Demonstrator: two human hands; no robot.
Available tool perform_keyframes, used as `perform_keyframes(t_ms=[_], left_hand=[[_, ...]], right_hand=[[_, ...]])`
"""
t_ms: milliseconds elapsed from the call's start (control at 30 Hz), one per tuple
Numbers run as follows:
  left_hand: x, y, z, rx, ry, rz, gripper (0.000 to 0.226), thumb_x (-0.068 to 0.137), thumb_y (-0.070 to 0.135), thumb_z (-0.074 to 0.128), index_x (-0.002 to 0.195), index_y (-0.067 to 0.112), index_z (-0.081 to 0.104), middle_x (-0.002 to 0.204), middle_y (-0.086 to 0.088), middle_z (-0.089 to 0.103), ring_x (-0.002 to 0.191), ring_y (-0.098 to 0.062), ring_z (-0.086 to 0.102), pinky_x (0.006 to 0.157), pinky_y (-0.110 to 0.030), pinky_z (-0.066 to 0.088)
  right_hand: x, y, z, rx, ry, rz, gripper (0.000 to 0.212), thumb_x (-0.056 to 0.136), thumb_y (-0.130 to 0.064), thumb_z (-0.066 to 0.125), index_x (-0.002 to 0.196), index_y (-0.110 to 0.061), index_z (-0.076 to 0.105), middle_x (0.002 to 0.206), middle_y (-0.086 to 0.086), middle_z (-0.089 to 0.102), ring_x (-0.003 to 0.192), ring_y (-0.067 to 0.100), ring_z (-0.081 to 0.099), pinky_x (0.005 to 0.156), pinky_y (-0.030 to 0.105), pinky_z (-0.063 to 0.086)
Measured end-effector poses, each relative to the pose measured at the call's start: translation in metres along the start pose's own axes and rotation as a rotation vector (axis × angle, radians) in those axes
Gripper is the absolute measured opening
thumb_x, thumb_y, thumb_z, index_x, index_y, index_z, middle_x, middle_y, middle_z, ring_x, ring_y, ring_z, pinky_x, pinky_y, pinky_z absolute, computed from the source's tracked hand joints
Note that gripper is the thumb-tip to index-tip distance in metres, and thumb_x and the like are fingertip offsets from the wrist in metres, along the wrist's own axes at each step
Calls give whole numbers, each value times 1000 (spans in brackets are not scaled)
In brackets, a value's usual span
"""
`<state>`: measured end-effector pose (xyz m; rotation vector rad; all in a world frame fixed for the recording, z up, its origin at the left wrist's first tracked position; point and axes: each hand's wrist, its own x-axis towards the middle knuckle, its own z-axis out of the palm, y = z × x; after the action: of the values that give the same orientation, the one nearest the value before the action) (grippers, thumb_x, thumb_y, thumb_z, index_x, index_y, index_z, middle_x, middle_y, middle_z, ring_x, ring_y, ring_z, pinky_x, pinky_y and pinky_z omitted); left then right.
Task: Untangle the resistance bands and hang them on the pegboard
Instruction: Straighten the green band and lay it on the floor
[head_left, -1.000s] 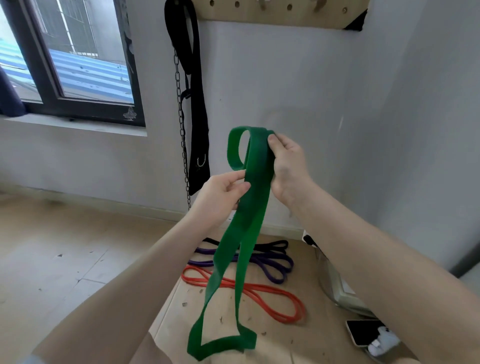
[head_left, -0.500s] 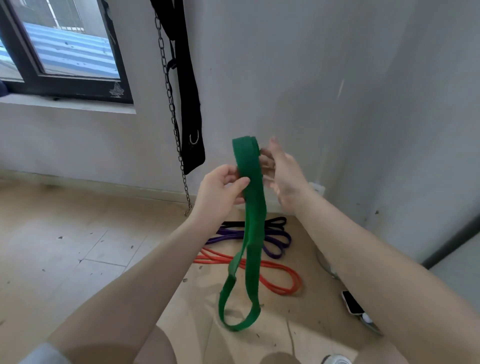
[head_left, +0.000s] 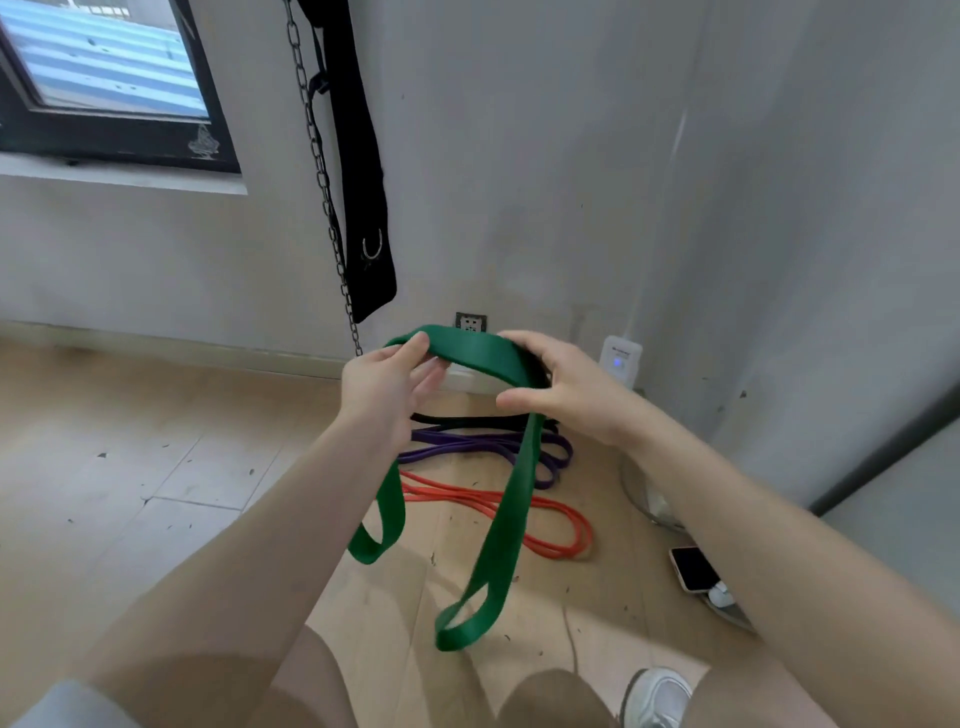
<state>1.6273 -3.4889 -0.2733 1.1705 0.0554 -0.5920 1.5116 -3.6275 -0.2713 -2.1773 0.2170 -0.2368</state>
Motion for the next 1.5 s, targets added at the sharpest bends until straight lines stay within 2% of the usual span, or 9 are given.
perform_keyframes(t_ms=[100, 200, 367, 633, 767, 900, 967, 1167, 1500], left_hand=[[-1, 0, -17, 269, -28, -15, 22, 83, 25, 68, 89, 5, 64, 79, -7, 71, 67, -14, 69, 56, -17, 55], [1, 1, -28, 704, -56, 282, 24, 83, 33, 66, 77, 10, 62, 69, -3, 64, 61, -15, 57, 60, -24, 49], [-7, 18, -1, 966, -579, 565, 35, 93, 17, 52, 128, 16, 48, 118, 9, 57, 108, -3, 53, 90, -8, 42], [-2, 15, 40, 1182, -889, 510, 56, 84, 20, 66, 134, 21, 41, 119, 7, 56, 107, -5, 55, 86, -10, 43], [-4, -1, 51, 1295, -832, 606, 39, 83, 27, 66, 119, 25, 51, 106, 12, 57, 100, -8, 58, 90, -21, 45], [-13, -8, 50, 1321, -792, 686, 33, 91, 26, 56, 123, 19, 52, 104, 13, 54, 98, -5, 52, 76, -7, 38], [-16, -9, 44, 1267, -750, 663, 32, 93, 24, 53, 124, 18, 51, 106, 10, 56, 99, -6, 53, 81, -9, 40], [-17, -7, 13, 1067, -632, 534, 24, 95, 20, 47, 118, 23, 51, 100, 13, 60, 99, -4, 58, 95, -28, 45], [-9, -8, -34, 887, -654, 345, 36, 88, 6, 57, 116, 27, 49, 87, 5, 59, 79, -7, 63, 79, -24, 50]], right_hand=[[12, -21, -13, -153, 40, -46, 56, 88, -19, 63, 139, -17, 41, 133, -4, 53, 112, 3, 52, 98, 16, 38], [17, -30, -16, -197, -44, -37, 54, 90, -23, 60, 140, -18, 39, 135, -5, 50, 116, 1, 47, 99, 15, 35], [16, -31, -16, 45, 0, -10, 48, 83, -17, 69, 115, -26, 35, 103, 3, 64, 92, 13, 61, 89, 31, 48], [-12, -10, -41, 124, 75, 68, 42, 76, -17, 75, 96, -28, 40, 80, -4, 52, 73, 11, 52, 70, 28, 43], [-25, 5, -38, 151, 130, 105, 34, 85, -16, 66, 104, -22, 39, 79, -5, 50, 73, 10, 50, 71, 25, 41], [-40, 33, -25, 316, 111, 184, 36, 87, -14, 62, 114, -17, 39, 90, -3, 61, 87, 12, 60, 79, 25, 46], [-47, 51, -11, 379, 63, 198, 34, 85, -5, 62, 112, -15, 43, 96, -1, 63, 92, 13, 61, 86, 27, 49], [-50, 71, 29, 281, 43, 196, 24, 84, -11, 67, 96, -23, 50, 89, -5, 59, 71, 2, 60, 61, 14, 46], [-42, 42, 21, 188, 137, 95, 28, 90, -15, 59, 117, -22, 52, 99, -10, 63, 97, 9, 63, 84, 25, 51]])
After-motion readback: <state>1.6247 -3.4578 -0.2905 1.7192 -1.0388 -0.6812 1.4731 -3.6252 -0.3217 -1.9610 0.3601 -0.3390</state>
